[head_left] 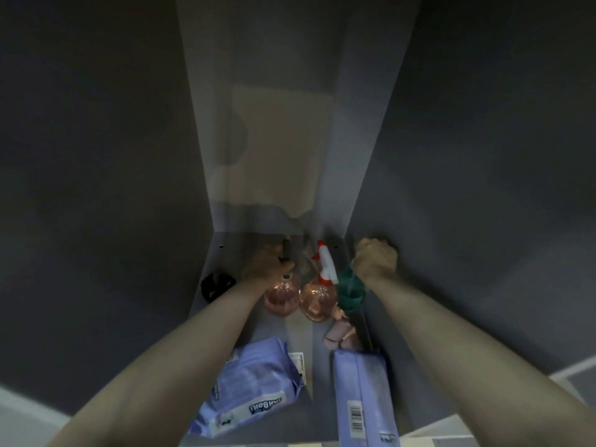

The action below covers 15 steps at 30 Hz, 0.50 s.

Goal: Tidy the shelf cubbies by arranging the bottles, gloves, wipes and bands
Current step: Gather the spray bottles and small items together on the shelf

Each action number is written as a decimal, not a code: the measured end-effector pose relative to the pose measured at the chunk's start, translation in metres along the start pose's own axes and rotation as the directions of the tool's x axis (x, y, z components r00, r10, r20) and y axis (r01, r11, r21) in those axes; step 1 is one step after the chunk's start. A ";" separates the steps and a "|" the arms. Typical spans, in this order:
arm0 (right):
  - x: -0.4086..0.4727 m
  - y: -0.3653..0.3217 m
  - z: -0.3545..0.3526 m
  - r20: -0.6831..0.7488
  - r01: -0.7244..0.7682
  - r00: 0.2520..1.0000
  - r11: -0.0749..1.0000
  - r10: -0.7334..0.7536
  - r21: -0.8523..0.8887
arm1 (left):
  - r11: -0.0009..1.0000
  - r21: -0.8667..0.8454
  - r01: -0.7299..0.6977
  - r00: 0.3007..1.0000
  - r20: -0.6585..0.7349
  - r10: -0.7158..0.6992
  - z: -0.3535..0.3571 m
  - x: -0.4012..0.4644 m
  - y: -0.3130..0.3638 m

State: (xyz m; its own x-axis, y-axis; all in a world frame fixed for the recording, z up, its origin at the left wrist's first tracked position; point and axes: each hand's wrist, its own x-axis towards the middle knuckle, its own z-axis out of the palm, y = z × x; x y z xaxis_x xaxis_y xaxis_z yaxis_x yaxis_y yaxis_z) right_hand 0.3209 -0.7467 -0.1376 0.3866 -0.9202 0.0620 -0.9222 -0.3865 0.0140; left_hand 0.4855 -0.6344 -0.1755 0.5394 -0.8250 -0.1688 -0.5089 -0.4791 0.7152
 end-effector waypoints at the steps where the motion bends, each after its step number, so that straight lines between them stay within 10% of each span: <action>1: 0.002 -0.001 0.001 -0.010 0.023 1.000 1.000 -0.023 0.014 | 1.000 -0.009 0.008 1.000 0.000 -0.008 -0.002 -0.001 0.001; 8: 0.017 0.006 -0.023 0.219 0.113 0.969 0.993 -0.115 0.025 | 0.998 -0.061 0.003 1.000 -0.012 -0.003 -0.005 0.004 0.001; 15: 0.014 0.002 -0.019 0.138 0.158 0.978 0.987 -0.155 -0.010 | 0.996 0.087 -0.018 0.999 -0.026 0.020 -0.005 0.007 0.004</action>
State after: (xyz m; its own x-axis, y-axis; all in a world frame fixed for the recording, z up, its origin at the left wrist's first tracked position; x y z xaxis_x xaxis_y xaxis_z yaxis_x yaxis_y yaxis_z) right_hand 0.3245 -0.7596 -0.1179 0.5224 -0.8490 -0.0795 -0.8498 -0.5260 0.0340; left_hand 0.4907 -0.6400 -0.1706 0.5463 -0.8263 -0.1370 -0.5744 -0.4887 0.6567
